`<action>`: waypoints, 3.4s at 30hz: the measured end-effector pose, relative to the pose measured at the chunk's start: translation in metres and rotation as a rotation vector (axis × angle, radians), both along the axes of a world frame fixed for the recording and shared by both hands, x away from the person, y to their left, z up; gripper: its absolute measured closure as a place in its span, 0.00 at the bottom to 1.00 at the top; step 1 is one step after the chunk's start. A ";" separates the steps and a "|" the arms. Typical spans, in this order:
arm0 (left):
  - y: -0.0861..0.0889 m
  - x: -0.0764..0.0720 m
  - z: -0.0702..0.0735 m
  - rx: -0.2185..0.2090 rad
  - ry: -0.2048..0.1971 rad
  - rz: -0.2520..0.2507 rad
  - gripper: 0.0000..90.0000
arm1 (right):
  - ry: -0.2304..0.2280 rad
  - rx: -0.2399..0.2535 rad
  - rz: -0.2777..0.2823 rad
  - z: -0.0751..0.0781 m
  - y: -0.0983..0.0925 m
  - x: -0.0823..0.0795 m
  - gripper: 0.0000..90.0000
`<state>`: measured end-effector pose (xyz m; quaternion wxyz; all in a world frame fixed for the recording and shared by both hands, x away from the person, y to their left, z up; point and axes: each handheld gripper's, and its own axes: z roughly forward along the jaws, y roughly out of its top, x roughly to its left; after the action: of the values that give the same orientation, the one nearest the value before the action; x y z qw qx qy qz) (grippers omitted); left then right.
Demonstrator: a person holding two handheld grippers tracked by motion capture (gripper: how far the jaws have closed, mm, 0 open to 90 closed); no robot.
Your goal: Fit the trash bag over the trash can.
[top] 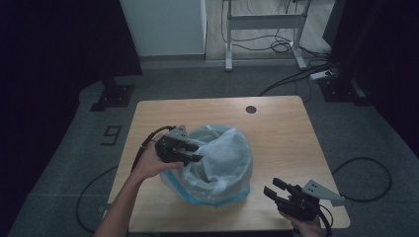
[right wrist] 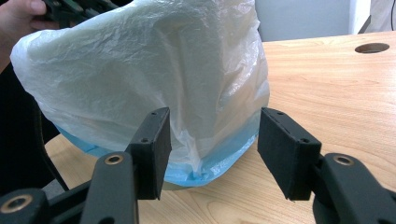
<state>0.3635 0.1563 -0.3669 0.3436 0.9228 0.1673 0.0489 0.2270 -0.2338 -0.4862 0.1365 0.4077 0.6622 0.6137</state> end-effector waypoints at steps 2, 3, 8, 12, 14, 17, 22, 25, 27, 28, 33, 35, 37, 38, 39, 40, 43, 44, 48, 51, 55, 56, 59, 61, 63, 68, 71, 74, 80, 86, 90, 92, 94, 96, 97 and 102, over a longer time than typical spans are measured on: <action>0.000 0.001 0.001 -0.005 0.005 -0.005 0.62 | 0.003 0.001 -0.002 -0.001 0.000 0.000 0.49; 0.001 0.001 0.002 -0.012 0.011 -0.009 0.61 | 0.005 0.002 -0.003 -0.001 -0.001 0.000 0.49; 0.004 0.000 0.020 -0.074 0.007 -0.028 0.57 | 0.006 0.005 -0.004 -0.001 -0.002 0.000 0.49; -0.005 0.004 0.033 -0.073 0.001 -0.044 0.55 | 0.005 0.009 -0.011 -0.001 -0.004 0.000 0.49; -0.013 0.007 0.037 -0.061 0.007 -0.060 0.56 | 0.008 0.009 -0.014 -0.001 -0.005 0.001 0.49; -0.023 0.010 0.039 -0.048 0.012 -0.073 0.56 | 0.010 0.012 -0.015 -0.002 -0.006 0.001 0.49; -0.035 0.014 0.038 -0.031 0.019 -0.091 0.55 | 0.008 0.013 -0.014 -0.002 -0.007 0.000 0.49; -0.039 0.016 0.037 -0.026 0.026 -0.101 0.55 | 0.007 0.011 -0.015 -0.002 -0.007 0.000 0.49; -0.043 0.017 0.036 -0.014 0.027 -0.105 0.57 | 0.008 0.014 -0.017 -0.002 -0.007 0.000 0.49; -0.046 0.019 0.035 -0.003 0.029 -0.104 0.59 | 0.007 0.014 -0.017 -0.002 -0.007 0.000 0.49; -0.063 0.027 0.029 0.053 0.057 -0.105 0.73 | 0.005 0.009 -0.013 -0.002 -0.005 0.000 0.49; -0.071 0.028 0.024 0.091 0.066 -0.110 0.75 | 0.005 0.009 -0.014 -0.002 -0.005 0.000 0.49; -0.080 0.029 0.018 0.135 0.073 -0.121 0.75 | 0.006 0.011 -0.014 -0.002 -0.006 0.000 0.49; -0.083 0.029 0.015 0.148 0.074 -0.124 0.75 | 0.007 0.012 -0.015 -0.003 -0.006 0.000 0.49; -0.085 0.029 0.014 0.157 0.075 -0.128 0.75 | 0.008 0.012 -0.015 -0.003 -0.007 0.000 0.49; -0.088 0.029 0.012 0.163 0.079 -0.131 0.75 | 0.007 0.012 -0.016 -0.003 -0.007 0.000 0.49; -0.094 0.030 0.008 0.184 0.085 -0.136 0.75 | 0.005 0.013 -0.017 -0.002 -0.007 -0.001 0.49; -0.095 0.030 0.006 0.193 0.088 -0.136 0.75 | 0.005 0.013 -0.018 -0.002 -0.007 -0.001 0.49; -0.101 0.030 0.001 0.220 0.097 -0.145 0.74 | 0.007 0.012 -0.016 -0.003 -0.007 -0.001 0.49; -0.104 0.029 -0.002 0.239 0.104 -0.149 0.73 | 0.007 0.008 -0.015 -0.003 -0.006 -0.001 0.49; -0.108 0.028 -0.006 0.253 0.104 -0.153 0.70 | 0.008 0.009 -0.018 -0.003 -0.007 0.000 0.49; -0.107 0.028 -0.005 0.248 0.101 -0.152 0.69 | 0.009 0.010 -0.019 -0.003 -0.007 0.000 0.49; -0.103 0.027 0.001 0.215 0.086 -0.150 0.62 | 0.008 0.010 -0.020 -0.003 -0.008 -0.001 0.49; -0.098 0.026 0.007 0.180 0.078 -0.152 0.60 | 0.007 0.010 -0.021 -0.003 -0.008 -0.001 0.49; -0.089 0.024 0.016 0.137 0.072 -0.153 0.59 | 0.008 0.012 -0.023 -0.003 -0.008 -0.001 0.49; -0.075 0.023 0.024 0.138 0.078 -0.143 0.65 | 0.009 0.012 -0.022 -0.003 -0.007 0.000 0.49; -0.076 0.022 0.018 0.201 0.093 -0.152 0.69 | 0.010 0.007 -0.018 -0.003 -0.005 0.000 0.49; -0.080 0.021 0.010 0.268 0.114 -0.169 0.69 | 0.011 0.005 -0.016 -0.003 -0.005 0.000 0.49; -0.088 0.020 0.001 0.334 0.142 -0.188 0.69 | 0.013 0.006 -0.018 -0.004 -0.005 0.000 0.49; -0.092 0.019 -0.006 0.370 0.156 -0.191 0.65 | 0.009 0.006 -0.020 -0.003 -0.006 0.000 0.49; -0.090 0.019 -0.004 0.343 0.155 -0.198 0.62 | 0.010 0.007 -0.021 -0.003 -0.007 -0.001 0.49; -0.085 0.017 0.001 0.306 0.136 -0.196 0.57 | 0.009 0.007 -0.023 -0.003 -0.007 -0.001 0.49; -0.078 0.015 0.009 0.253 0.113 -0.191 0.53 | 0.009 0.007 -0.024 -0.003 -0.008 0.000 0.49; -0.071 0.013 0.016 0.217 0.094 -0.180 0.50 | 0.009 0.008 -0.025 -0.003 -0.008 0.000 0.49; -0.067 0.012 0.019 0.212 0.083 -0.175 0.49 | 0.009 0.010 -0.025 -0.003 -0.008 0.000 0.49; -0.050 0.011 0.023 0.226 0.082 -0.138 0.48 | 0.010 0.009 -0.024 -0.003 -0.007 0.000 0.49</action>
<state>0.3748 0.1066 -0.3443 0.2329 0.9661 0.1109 0.0059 0.2266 -0.2405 -0.4897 0.1387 0.4191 0.6552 0.6130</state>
